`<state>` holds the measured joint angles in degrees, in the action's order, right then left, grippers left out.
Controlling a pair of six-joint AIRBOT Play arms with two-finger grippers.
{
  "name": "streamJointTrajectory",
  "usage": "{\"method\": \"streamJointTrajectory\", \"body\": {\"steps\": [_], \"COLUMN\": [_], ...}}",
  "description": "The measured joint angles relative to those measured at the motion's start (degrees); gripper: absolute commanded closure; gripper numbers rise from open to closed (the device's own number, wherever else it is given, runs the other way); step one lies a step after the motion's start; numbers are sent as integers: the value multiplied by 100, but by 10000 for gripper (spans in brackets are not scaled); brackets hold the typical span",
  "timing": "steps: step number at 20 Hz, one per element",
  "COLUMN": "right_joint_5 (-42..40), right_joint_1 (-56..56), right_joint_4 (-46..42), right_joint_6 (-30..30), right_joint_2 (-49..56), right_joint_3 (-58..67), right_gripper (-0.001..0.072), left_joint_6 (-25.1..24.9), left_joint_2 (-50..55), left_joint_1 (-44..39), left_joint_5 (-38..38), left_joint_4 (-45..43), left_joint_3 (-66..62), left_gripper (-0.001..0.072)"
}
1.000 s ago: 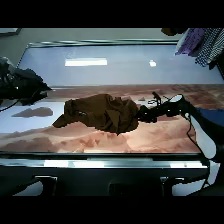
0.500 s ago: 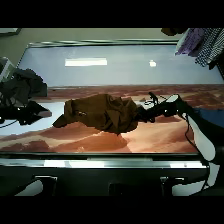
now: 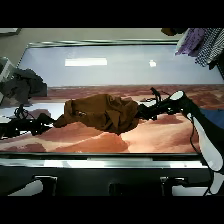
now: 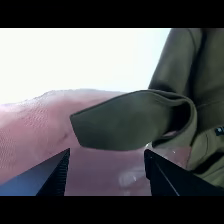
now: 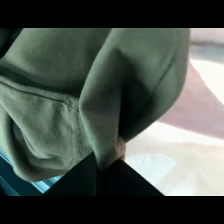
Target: Fold the clothes and pants, and hang the long-sleeved shirts on hangers.
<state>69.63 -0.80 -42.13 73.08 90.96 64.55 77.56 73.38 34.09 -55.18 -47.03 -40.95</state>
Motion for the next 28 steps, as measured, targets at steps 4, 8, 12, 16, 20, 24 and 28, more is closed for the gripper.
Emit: {"method": "streamJointTrajectory", "body": {"steps": [4,8,12,16,20,24,28], "right_joint_5": [136,195,35,-129,-111,-109,-221], "right_joint_1": [0,0,-2,-2,-2,-2,-2], "right_joint_4": [24,42,-192,-1163,-2063,-2752,-3235], "right_joint_6": [44,55,111,278,369,455,632], "right_joint_2": [-26,-107,-509,-1250,-2122,-3117,-4094], "right_joint_3": [0,0,157,1003,2181,2977,3230], "right_gripper": [681,682,683,683,682,682,682], "left_joint_6": [-157,-122,-120,-46,522,1222,1550], "left_joint_2": [289,448,413,-92,-997,-2041,-3012], "left_joint_1": [-201,-564,-708,-758,-769,-772,-772], "left_joint_5": [317,748,850,636,570,538,538], "left_joint_4": [192,313,540,586,114,-754,-1290], "left_joint_3": [50,46,-396,-1543,-3064,-4269,-4732], "left_gripper": [257,689,692,692,692,691,691]}}
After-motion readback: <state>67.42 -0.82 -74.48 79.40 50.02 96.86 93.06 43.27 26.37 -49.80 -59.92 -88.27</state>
